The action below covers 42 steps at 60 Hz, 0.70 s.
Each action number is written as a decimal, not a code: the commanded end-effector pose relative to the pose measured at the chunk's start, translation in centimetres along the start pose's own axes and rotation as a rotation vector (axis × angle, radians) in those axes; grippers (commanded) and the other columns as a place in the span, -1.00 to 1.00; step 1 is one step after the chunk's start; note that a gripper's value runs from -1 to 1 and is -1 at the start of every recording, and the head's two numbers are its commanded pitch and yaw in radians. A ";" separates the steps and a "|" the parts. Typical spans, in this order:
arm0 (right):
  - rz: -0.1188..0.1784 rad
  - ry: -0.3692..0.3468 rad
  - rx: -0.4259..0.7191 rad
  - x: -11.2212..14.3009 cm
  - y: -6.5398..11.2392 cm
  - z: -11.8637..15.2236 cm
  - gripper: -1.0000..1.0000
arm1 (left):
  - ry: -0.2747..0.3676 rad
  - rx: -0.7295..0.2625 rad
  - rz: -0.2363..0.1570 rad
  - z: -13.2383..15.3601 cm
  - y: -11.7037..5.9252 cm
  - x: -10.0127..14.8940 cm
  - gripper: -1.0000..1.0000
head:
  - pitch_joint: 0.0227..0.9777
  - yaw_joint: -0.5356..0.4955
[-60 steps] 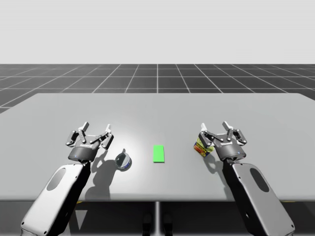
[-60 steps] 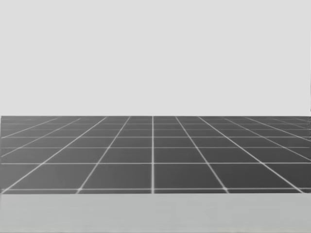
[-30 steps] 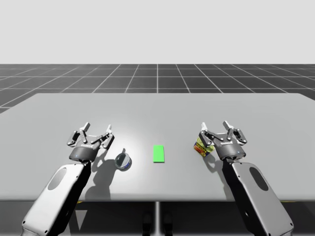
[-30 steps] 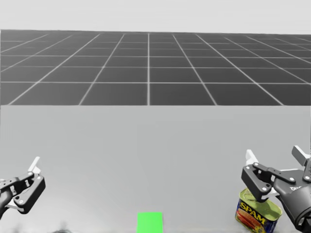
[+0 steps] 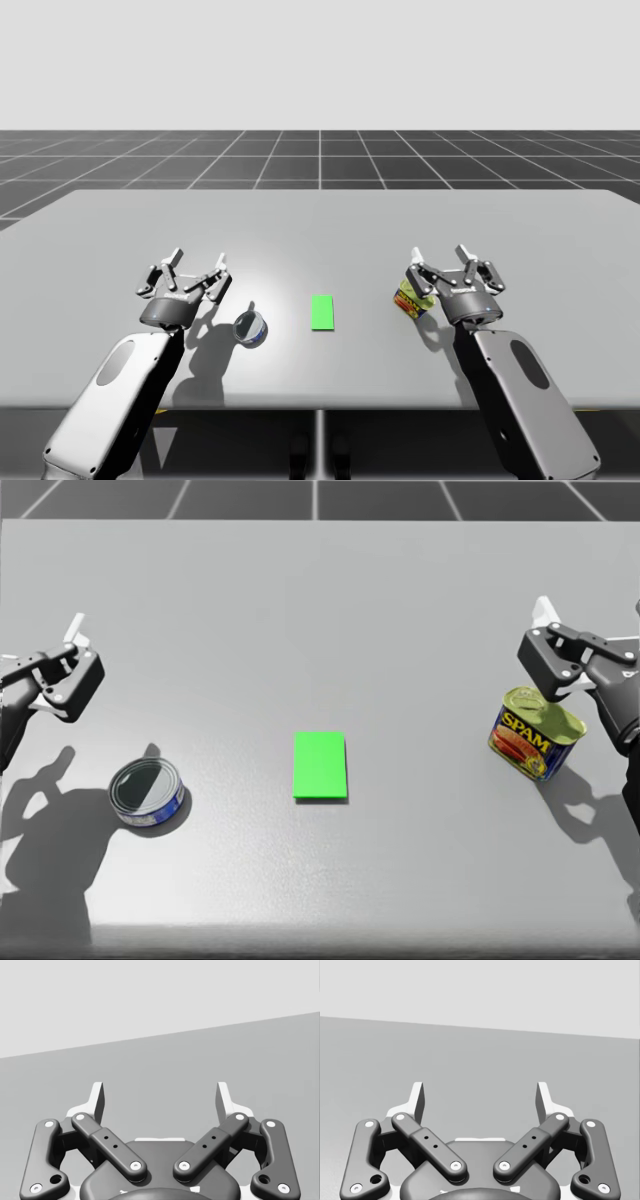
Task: Look at the card. If it is red, pick the object on the left. If it is green, pick the object on the right.
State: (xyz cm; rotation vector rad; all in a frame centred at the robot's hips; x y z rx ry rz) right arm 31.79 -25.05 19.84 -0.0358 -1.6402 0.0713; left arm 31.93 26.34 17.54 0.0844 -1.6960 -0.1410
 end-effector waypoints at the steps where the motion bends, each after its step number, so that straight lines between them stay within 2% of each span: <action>1: -0.004 -0.006 0.000 0.2 0.0 0.0 -1.00 | -0.001 -0.003 0.002 -0.1 0.0 0.0 -1.00 | 0.75 0.02; 19: -0.006 -0.011 0.002 0.5 0.0 0.2 -1.00 | 0.000 -0.004 0.001 0.0 0.0 0.0 -1.00 | 0.78 -0.01; 25: -0.006 -0.011 0.002 0.5 0.0 0.2 -1.00 | -0.001 -0.005 0.002 0.0 -0.1 0.1 -1.00 | 0.77 -0.09; 42: -0.009 -0.010 0.003 0.5 0.0 0.2 -1.00 | -0.001 -0.010 0.000 0.0 -0.4 0.1 -1.00 | 0.77 -0.47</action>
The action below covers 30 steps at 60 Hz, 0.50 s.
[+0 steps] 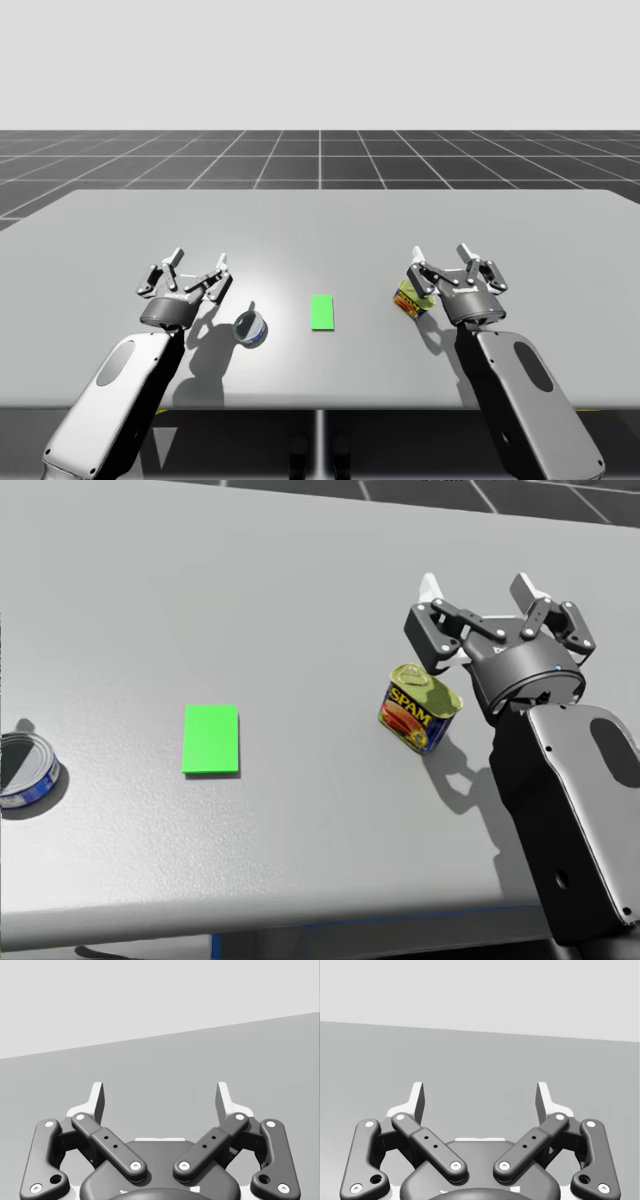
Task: Look at the card. If it is red, pick the object on the left. If it is green, pick the object on the right.
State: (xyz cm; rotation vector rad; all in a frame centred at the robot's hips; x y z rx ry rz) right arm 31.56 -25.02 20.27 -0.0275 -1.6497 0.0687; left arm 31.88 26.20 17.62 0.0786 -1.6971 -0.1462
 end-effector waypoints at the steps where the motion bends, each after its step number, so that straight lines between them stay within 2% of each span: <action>1: -0.002 0.000 0.000 0.0 0.0 0.0 -1.00 | 0.001 -0.004 0.000 0.0 -0.3 -0.1 -1.00 | 0.77 -0.49; 17: -0.007 0.000 0.005 0.1 0.0 0.1 -1.00 | 0.000 -0.006 0.000 0.0 -0.5 -0.2 -1.00 | 0.75 -0.69; 25: -0.025 0.008 0.031 0.6 0.4 0.4 -1.00 | -0.002 -0.006 0.002 0.0 -0.4 -0.2 -1.00 | 0.73 -0.72; 27: -0.056 0.019 0.055 1.0 0.4 0.8 -1.00 | -0.003 -0.004 0.005 0.0 -0.4 -0.1 -1.00 | 0.72 -0.72; 30: -0.061 0.015 0.061 1.4 0.4 1.2 -1.00 | -0.003 -0.002 0.007 0.0 -0.4 -0.1 -1.00 | 0.71 -0.72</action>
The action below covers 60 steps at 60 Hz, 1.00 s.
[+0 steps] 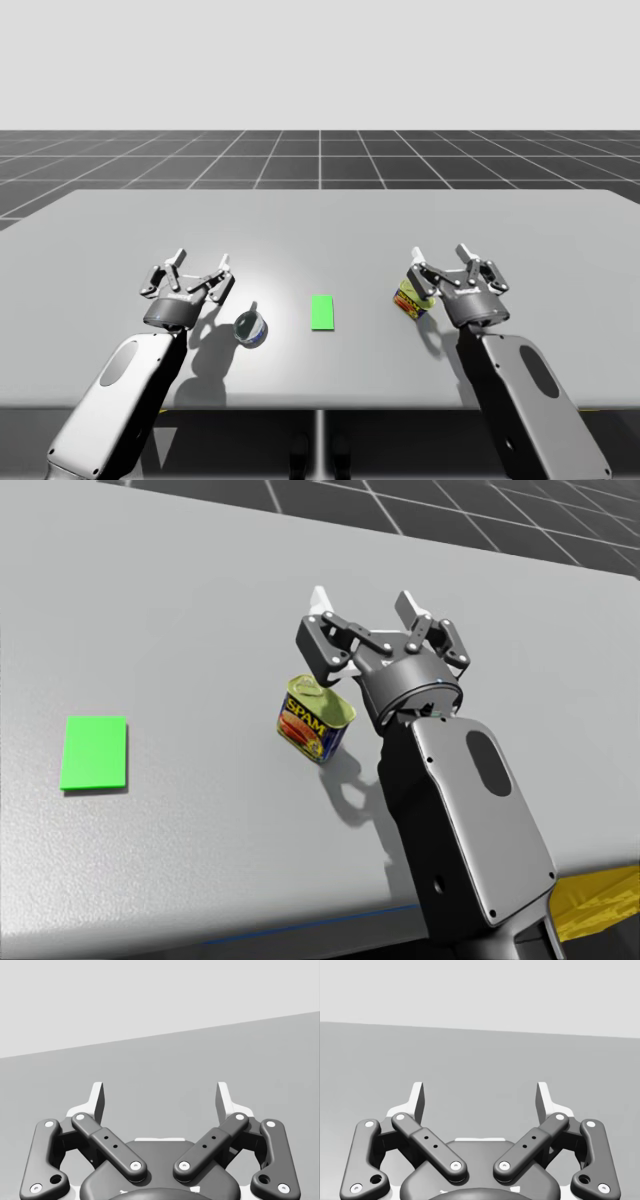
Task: Look at the card. If it is red, pick the object on the left. If it is green, pick the object on the right.
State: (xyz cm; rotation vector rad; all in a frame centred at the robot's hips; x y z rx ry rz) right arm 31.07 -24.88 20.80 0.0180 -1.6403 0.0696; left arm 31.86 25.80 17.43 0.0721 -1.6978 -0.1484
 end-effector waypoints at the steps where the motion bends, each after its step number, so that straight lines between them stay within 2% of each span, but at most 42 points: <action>1: -0.029 0.017 0.051 0.9 0.3 0.8 -1.00 | -0.001 0.003 0.005 0.0 0.1 0.0 -1.00 | 0.71 -0.72; 2: 0.001 0.004 0.048 1.3 0.3 1.4 -1.00 | 0.000 0.003 0.005 0.0 0.0 0.0 -1.00 | 0.70 -0.72; 5: -0.016 0.011 0.071 1.9 0.1 2.0 -1.00 | 0.002 0.003 0.006 0.0 0.0 -0.1 -1.00 | 0.69 -0.72; 9: 0.002 -0.006 0.094 2.5 0.0 3.0 -1.00 | 0.004 0.002 0.007 0.0 0.0 -0.1 -1.00 | 0.69 -0.72; 13: -0.013 -0.004 0.123 2.7 -0.1 4.0 -1.00 | 0.007 0.001 0.008 -0.1 0.0 -0.2 -1.00 | 0.70 -0.72; 16: -0.006 -0.005 0.138 2.7 -0.1 4.6 -1.00 | 0.008 0.001 0.008 -0.1 -0.1 -0.2 -1.00 | 0.70 -0.72; 17: -0.023 -0.004 0.151 2.5 -0.2 5.2 -1.00 | 0.009 0.000 0.009 -0.1 -0.1 -0.2 -1.00 | 0.71 -0.71; 20: -0.017 -0.005 0.165 2.3 -0.3 5.8 -1.00 | 0.010 0.000 0.010 -0.1 -0.1 -0.3 -1.00 | 0.71 -0.71; 25: -0.055 0.014 0.203 1.5 -0.8 7.4 -1.00 | 0.016 -0.002 0.012 -0.1 -0.1 -0.4 -1.00 | 0.71 -0.71; 31: -0.078 0.042 0.249 0.3 -1.1 8.6 -1.00 | 0.021 -0.004 0.012 -0.1 -0.2 -0.5 -1.00 | 0.71 -0.72; 35: -0.062 0.040 0.275 -0.8 -1.3 9.1 -1.00 | 0.023 -0.006 0.012 -0.1 -0.3 -0.6 -1.00 | 0.71 -0.73; 37: -0.077 0.047 0.291 -1.4 -1.3 9.3 -1.00 | 0.024 -0.007 0.012 -0.1 -0.3 -0.6 -1.00 | 0.71 -0.73; 39: -0.068 0.045 0.304 -2.0 -1.3 9.5 -1.00 | 0.025 -0.007 0.012 -0.2 -0.3 -0.6 -1.00 | 0.71 -0.73; 47: -0.064 0.049 0.330 -4.0 -1.1 9.9 -1.00 | 0.028 -0.009 0.012 -0.2 -0.4 -0.8 -1.00 | 0.70 -0.74; 49: -0.054 0.045 0.327 -4.5 -1.0 9.8 -1.00 | 0.030 -0.010 0.011 -0.2 -0.5 -0.8 -1.00 | 0.70 -0.74; 60: -0.051 0.086 0.304 -6.5 -1.2 8.6 -1.00 | 0.033 -0.010 0.010 -0.2 -0.6 -0.9 -1.00 | 0.70 -0.74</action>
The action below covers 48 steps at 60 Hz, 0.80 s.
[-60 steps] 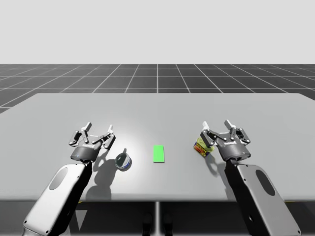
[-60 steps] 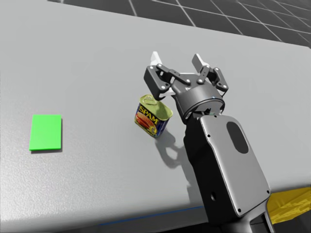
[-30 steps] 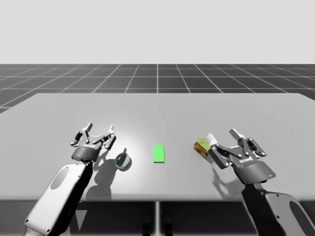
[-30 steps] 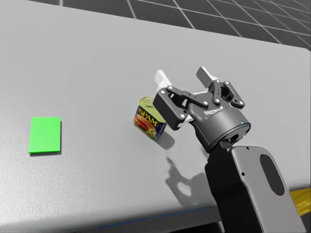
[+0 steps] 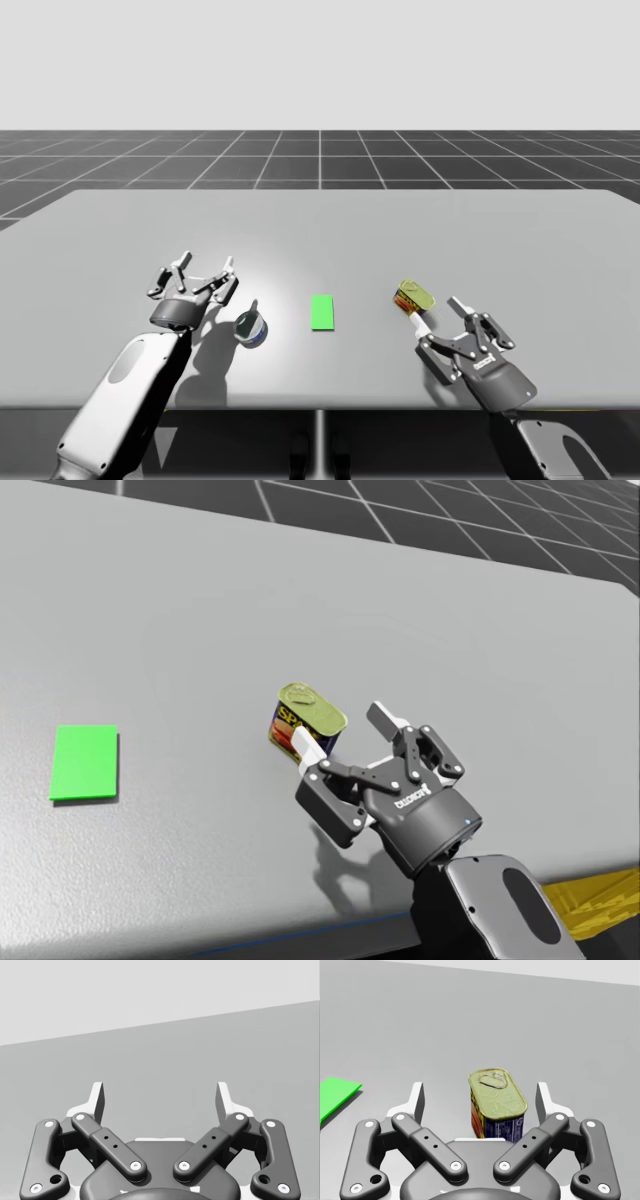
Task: Look at the card. If it is red, pick the object on the left. If it is green, pick the object on the right.
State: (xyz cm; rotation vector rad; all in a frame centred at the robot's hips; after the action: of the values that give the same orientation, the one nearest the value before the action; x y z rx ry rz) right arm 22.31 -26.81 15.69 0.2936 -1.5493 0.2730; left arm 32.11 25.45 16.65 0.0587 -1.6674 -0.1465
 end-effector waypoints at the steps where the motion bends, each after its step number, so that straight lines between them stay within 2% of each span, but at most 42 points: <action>1: 0.004 0.024 -0.005 -2.0 -0.3 -0.8 -1.00 | 0.003 -0.001 0.000 -0.1 -0.1 -0.2 -1.00 | 0.69 -0.74; 13: 0.007 0.067 -0.020 -3.7 -1.0 -2.8 -1.00 | 0.002 0.004 0.002 -0.1 -0.1 -0.1 -1.00 | 0.69 -0.74; 27: 0.016 0.088 -0.006 -4.1 -0.5 -4.3 -1.00 | -0.001 0.010 0.005 -0.1 0.1 -0.1 -1.00 | 0.68 -0.73; 33: 0.046 0.116 -0.018 -4.2 -0.5 -4.4 -1.00 | -0.002 0.009 0.005 -0.1 0.1 0.0 -1.00 | 0.68 -0.73; 34: 0.058 0.122 -0.023 -4.3 -0.6 -4.4 -0.88 | -0.002 0.009 0.005 -0.1 0.1 0.0 -1.00 | 0.67 -0.73; 35: 0.070 0.122 -0.039 -4.3 -0.6 -4.4 -0.47 | -0.002 0.009 0.006 -0.1 0.1 0.0 -1.00 | 0.67 -0.73; 36: 0.070 0.125 -0.048 -4.4 -0.6 -4.4 -0.04 | -0.003 0.009 0.006 -0.1 0.1 0.0 -1.00 | 0.67 -0.73; 37: 0.072 0.134 -0.064 -4.4 -0.6 -4.3 0.21 | -0.003 0.009 0.006 -0.1 0.1 0.0 -1.00 | 0.67 -0.73; 38: 0.077 0.154 -0.075 -4.4 -0.7 -4.3 0.87 | -0.003 0.009 0.006 -0.1 0.1 0.0 -1.00 | 0.67 -0.73; 39: 0.073 0.162 -0.069 -4.4 -0.8 -4.3 0.96 | -0.003 0.010 0.006 -0.1 0.2 0.0 -1.00 | 0.67 -0.73; 41: 0.068 0.172 -0.073 -4.5 -0.8 -4.2 1.00 | -0.003 0.010 0.006 -0.1 0.2 0.0 -1.00 | 0.66 -0.73; 48: 0.064 0.200 -0.085 -4.9 -1.2 -4.1 1.00 | -0.003 0.010 0.005 -0.1 0.2 0.0 -1.00 | 0.62 -0.74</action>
State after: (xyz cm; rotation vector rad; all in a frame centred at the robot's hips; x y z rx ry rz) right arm 26.61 -25.97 12.41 0.2090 -1.4434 0.3304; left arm 32.18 25.56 16.67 0.0609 -1.6706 -0.1346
